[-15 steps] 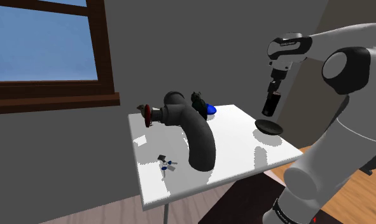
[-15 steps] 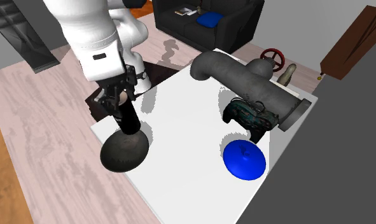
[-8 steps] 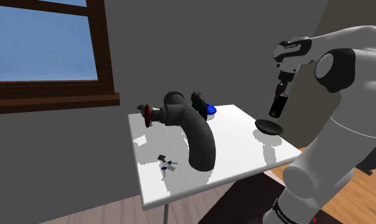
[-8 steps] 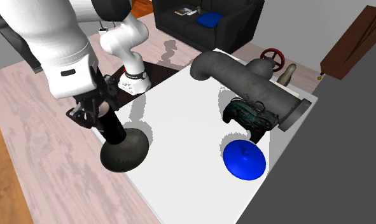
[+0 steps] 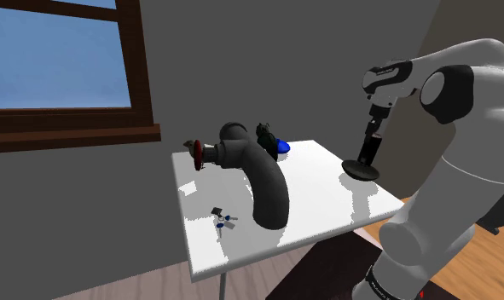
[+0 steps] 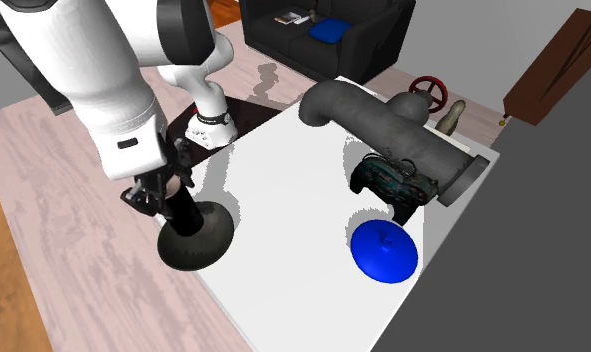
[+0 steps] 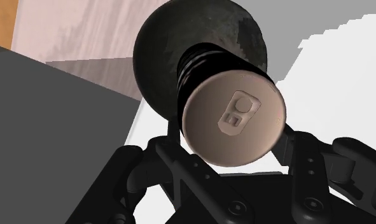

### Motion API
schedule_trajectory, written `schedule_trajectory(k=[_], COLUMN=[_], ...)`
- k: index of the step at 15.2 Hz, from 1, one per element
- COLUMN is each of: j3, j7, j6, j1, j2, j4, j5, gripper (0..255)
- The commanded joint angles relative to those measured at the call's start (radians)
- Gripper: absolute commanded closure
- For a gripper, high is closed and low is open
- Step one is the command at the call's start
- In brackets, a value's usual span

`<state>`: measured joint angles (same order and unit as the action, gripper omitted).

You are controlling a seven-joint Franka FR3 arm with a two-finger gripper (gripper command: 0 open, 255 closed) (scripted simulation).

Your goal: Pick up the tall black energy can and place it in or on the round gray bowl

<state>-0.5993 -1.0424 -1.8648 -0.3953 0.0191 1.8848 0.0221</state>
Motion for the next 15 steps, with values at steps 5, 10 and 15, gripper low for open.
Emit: schedule_trajectory(k=[5,10,15], j3=[-0.003,-0.004,-0.004], j7=[-0.006,-0.011,-0.011], j6=[-0.082,-0.122,-0.122], j1=[-0.002,-0.003,-0.003], j2=[-0.013,-0.024,-0.024], j4=[0.07,0.101,0.101], j5=[-0.007,-0.014,-0.014], gripper=[255,255,255])
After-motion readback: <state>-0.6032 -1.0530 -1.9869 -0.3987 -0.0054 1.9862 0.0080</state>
